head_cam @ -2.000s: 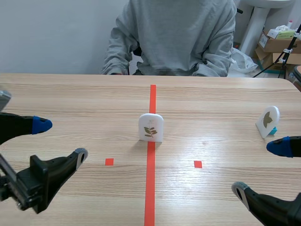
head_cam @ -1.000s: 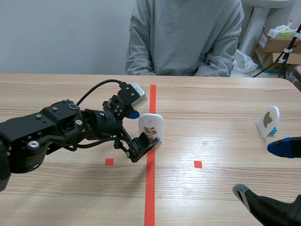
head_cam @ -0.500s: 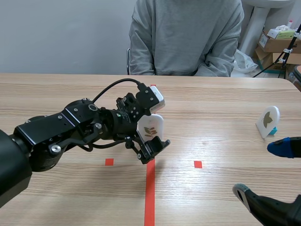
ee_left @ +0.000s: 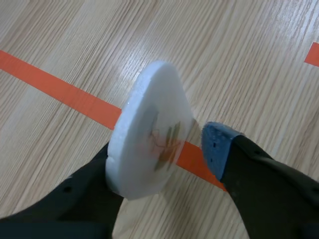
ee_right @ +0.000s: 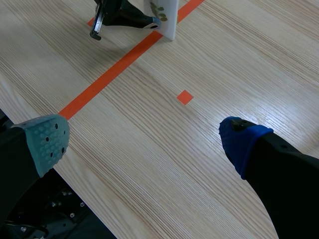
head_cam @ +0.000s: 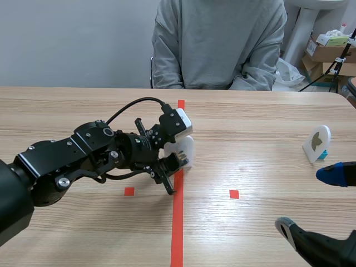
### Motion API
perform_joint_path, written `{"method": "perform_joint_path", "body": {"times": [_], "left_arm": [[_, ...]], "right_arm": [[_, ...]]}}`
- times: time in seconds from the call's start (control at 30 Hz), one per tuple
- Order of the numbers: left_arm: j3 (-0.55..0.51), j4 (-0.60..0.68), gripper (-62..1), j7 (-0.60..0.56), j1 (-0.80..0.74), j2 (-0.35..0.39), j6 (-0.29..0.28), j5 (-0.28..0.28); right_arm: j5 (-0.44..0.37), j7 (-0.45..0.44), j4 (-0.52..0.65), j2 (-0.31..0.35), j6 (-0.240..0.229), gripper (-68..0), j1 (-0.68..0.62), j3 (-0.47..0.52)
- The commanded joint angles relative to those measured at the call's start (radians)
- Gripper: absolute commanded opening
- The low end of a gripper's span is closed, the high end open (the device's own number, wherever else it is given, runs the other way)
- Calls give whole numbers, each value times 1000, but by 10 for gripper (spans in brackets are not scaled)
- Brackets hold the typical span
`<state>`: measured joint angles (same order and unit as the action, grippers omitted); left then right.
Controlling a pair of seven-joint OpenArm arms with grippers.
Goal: Do the leaf sorting experiment
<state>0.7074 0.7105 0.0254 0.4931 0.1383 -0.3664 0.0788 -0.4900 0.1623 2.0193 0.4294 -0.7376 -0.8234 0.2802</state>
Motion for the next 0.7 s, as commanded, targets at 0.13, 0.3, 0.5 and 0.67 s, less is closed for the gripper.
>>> {"method": "perform_joint_path", "body": {"times": [0.13,0.3,0.5,0.67], "left_arm": [[-10,25,-518,-10,8,-8,6,-7],[-10,28,-565,-10,8,-7,0,-8],[-28,69,-565,-10,5,3,-2,-54],[-162,120,-565,10,10,29,45,-196]], "right_arm": [[-12,-11,-2,11,-8,-54,12,1],[-12,-11,-2,11,-8,-54,12,1],[-11,-11,-2,11,-8,-54,12,1],[-11,-11,-2,11,-8,-54,12,1]]}}
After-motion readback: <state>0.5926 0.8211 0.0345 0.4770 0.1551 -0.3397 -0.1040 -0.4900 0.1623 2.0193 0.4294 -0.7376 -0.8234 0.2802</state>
